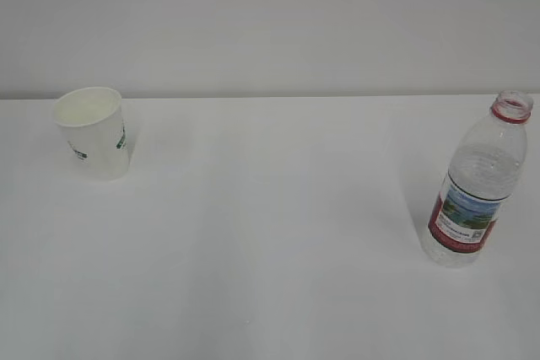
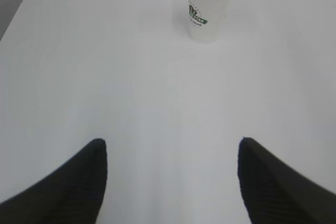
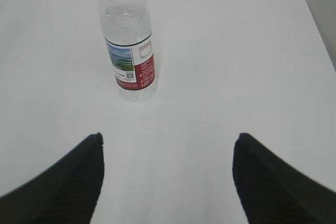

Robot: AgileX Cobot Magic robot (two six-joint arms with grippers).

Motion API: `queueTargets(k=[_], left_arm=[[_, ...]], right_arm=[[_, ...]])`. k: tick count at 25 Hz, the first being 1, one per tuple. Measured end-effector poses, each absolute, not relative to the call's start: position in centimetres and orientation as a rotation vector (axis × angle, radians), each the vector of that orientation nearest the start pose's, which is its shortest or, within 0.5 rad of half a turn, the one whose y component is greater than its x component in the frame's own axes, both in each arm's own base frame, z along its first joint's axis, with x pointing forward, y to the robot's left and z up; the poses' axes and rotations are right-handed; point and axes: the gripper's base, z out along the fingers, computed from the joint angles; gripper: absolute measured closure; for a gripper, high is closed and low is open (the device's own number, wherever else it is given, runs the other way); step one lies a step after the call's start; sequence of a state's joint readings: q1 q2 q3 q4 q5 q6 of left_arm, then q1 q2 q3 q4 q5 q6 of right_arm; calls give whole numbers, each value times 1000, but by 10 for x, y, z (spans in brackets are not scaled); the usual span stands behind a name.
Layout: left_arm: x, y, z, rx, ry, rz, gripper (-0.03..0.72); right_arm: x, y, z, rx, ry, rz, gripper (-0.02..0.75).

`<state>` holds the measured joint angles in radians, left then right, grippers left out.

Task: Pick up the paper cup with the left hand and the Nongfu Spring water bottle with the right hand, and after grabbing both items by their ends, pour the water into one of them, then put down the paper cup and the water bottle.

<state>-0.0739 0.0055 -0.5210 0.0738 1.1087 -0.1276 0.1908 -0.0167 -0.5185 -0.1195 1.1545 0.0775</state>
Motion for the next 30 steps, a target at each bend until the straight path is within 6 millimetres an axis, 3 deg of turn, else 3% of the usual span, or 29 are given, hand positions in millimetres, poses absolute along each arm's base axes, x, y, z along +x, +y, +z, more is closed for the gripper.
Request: queueTargets(k=[24, 30], left_arm=[[-7, 7, 279, -62, 2079, -34, 171], [9, 5, 280, -60, 2175, -24, 172]], right_arm=[[-11, -12, 277, -104, 2070, 21, 164], [-10, -10, 278, -107, 2054, 51, 164]])
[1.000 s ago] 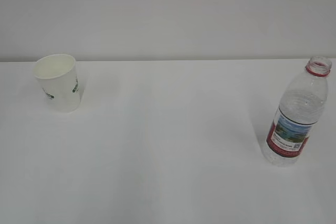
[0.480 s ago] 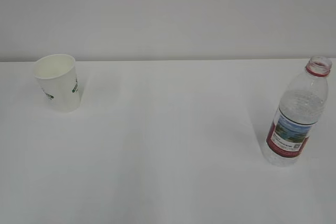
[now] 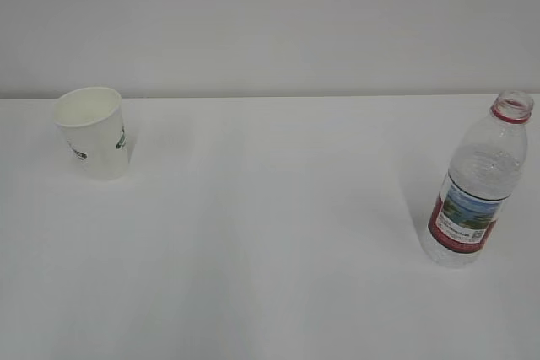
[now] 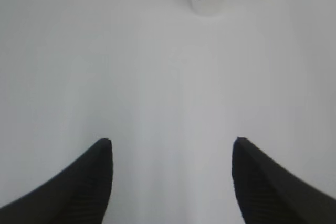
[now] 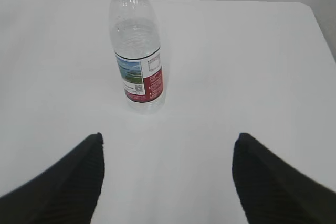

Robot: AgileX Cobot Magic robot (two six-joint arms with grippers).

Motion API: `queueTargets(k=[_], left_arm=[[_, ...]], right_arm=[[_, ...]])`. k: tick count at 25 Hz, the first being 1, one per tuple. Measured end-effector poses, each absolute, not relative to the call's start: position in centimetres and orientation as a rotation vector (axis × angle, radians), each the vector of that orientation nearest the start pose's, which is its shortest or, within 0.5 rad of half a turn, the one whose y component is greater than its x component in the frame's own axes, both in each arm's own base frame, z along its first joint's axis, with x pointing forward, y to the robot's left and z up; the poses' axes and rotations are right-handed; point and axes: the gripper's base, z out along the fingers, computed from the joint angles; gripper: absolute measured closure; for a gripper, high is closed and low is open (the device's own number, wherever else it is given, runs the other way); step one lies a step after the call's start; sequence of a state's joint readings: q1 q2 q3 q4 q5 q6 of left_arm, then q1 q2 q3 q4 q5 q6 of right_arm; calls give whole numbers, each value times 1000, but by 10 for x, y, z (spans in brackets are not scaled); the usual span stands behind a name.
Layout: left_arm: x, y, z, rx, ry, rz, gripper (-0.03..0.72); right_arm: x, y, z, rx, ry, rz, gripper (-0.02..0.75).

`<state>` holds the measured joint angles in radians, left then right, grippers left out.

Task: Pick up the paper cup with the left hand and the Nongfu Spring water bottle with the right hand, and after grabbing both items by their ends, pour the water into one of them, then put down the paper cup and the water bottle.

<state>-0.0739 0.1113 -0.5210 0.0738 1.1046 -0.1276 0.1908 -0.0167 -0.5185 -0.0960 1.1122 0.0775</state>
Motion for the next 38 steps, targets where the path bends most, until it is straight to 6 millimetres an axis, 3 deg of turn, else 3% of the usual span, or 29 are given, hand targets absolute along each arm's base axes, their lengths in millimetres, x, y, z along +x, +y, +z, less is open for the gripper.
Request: queueTargets(k=[7, 11, 21, 38], left_arm=[[20, 5, 281, -54, 2216, -14, 172], [30, 4, 293, -14, 2169, 7, 172], [78, -1, 305, 20, 2076, -7, 172], [156, -10, 313, 51, 1854, -45, 172]], right_arm=[[8, -4, 288, -118, 2072, 72, 164], [22, -2, 298, -124, 2085, 72, 166], [52, 5, 313, -141, 2068, 74, 167], [78, 10, 328, -158, 1905, 65, 169]])
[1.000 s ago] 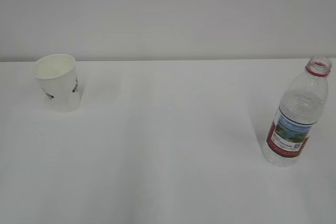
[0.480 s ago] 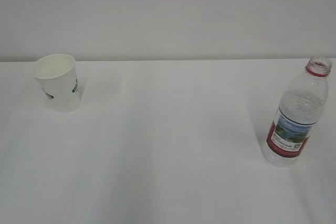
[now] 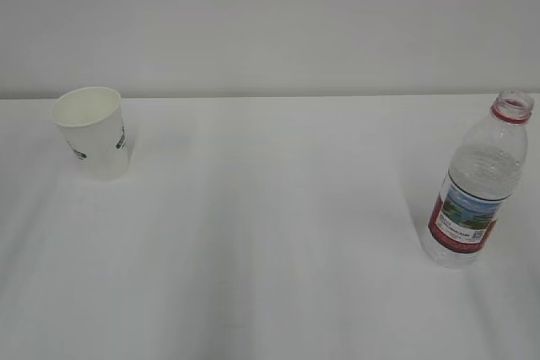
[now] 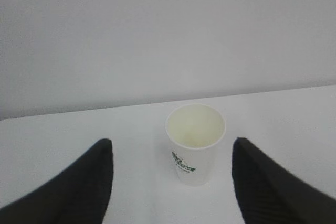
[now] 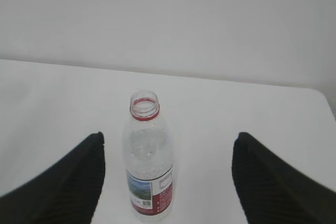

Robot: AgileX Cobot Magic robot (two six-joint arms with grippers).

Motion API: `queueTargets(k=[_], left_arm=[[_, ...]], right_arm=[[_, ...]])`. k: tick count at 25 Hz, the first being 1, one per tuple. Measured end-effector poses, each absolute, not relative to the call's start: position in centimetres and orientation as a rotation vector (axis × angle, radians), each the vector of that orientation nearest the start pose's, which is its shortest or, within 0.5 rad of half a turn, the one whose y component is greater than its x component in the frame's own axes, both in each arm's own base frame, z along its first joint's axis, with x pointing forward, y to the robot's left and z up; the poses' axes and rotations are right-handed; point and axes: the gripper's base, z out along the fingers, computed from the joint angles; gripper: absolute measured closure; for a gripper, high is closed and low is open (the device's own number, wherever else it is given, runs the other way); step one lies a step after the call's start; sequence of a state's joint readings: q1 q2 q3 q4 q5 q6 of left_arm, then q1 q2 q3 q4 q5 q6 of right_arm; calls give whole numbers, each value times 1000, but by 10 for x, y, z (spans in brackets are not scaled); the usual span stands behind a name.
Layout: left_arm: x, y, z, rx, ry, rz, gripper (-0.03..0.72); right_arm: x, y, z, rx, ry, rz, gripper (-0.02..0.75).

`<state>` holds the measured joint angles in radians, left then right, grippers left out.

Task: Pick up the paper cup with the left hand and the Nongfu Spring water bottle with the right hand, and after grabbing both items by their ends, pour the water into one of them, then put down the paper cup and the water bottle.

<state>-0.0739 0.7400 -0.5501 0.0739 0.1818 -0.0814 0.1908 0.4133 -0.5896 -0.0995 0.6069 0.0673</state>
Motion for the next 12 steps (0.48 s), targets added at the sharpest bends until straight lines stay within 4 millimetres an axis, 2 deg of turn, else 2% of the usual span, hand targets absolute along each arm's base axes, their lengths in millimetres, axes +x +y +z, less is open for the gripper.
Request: queueTargets(k=[4, 12], left_arm=[[162, -11, 314, 55, 1813, -49, 172], [167, -12, 314, 55, 1804, -53, 172]], right_arm=[[81, 8, 331, -180, 1871, 12, 169], [85, 10, 339, -184, 1770, 23, 169]])
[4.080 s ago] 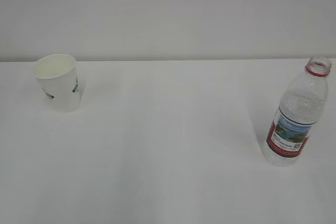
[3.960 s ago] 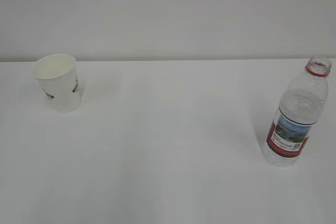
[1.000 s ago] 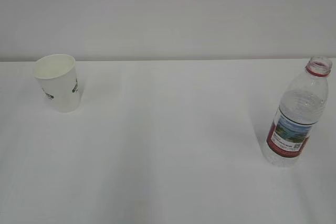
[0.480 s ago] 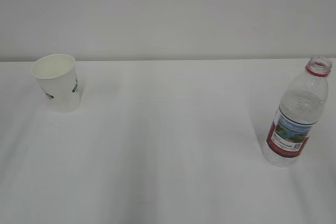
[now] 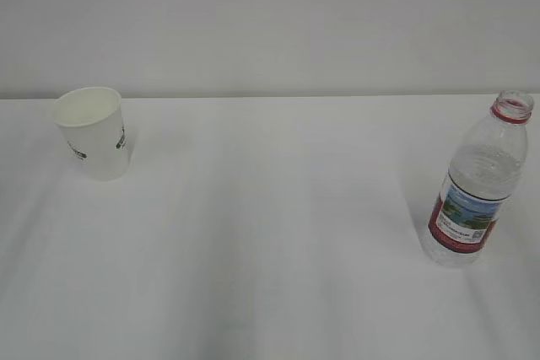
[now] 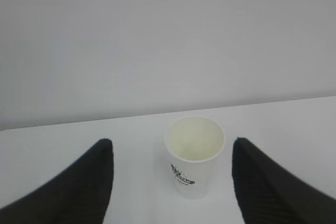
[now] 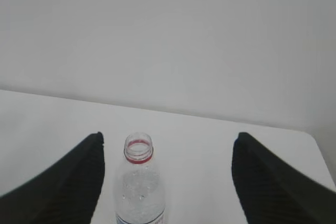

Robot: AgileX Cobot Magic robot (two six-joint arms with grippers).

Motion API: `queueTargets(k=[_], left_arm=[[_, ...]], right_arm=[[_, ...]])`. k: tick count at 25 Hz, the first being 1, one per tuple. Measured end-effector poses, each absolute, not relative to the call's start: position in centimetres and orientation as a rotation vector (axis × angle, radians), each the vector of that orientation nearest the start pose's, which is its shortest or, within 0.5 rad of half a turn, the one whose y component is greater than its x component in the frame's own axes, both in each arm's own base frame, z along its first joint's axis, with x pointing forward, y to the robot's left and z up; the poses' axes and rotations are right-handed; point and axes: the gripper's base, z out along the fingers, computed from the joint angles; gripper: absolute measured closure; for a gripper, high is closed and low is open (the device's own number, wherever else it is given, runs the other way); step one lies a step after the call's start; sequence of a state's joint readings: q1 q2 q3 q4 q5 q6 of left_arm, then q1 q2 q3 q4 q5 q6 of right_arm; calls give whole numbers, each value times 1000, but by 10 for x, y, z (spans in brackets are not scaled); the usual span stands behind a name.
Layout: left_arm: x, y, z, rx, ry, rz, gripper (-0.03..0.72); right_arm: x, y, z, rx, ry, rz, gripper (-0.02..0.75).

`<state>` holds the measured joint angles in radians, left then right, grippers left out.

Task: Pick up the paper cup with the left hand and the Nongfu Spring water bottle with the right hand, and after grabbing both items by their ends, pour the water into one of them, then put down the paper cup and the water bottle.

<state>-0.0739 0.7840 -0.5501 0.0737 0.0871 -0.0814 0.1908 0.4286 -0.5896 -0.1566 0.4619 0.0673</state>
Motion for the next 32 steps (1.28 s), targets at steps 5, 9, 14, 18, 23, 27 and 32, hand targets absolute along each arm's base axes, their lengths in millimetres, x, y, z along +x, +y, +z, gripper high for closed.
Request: queueTargets(k=[5, 9, 14, 18, 23, 27, 32], left_arm=[[182, -13, 305, 59, 1832, -55, 172], [195, -15, 299, 62, 1821, -60, 172], [211, -17, 295, 67, 1761, -71, 172], [222, -18, 288, 73, 1756, -74, 172], [234, -20, 275, 80, 1761, -79, 172], [234, -26, 259, 103, 1741, -105, 173], [229, -30, 233, 125, 1772, -125, 174]], right_arm=[[98, 14, 339, -195, 1747, 30, 169], [112, 18, 330, -210, 1690, 48, 169], [125, 23, 319, -224, 1655, 65, 169], [131, 25, 312, -234, 1666, 66, 169], [139, 28, 285, -254, 1683, 81, 169], [142, 30, 261, -267, 1705, 96, 169], [143, 31, 242, -278, 1749, 104, 169]])
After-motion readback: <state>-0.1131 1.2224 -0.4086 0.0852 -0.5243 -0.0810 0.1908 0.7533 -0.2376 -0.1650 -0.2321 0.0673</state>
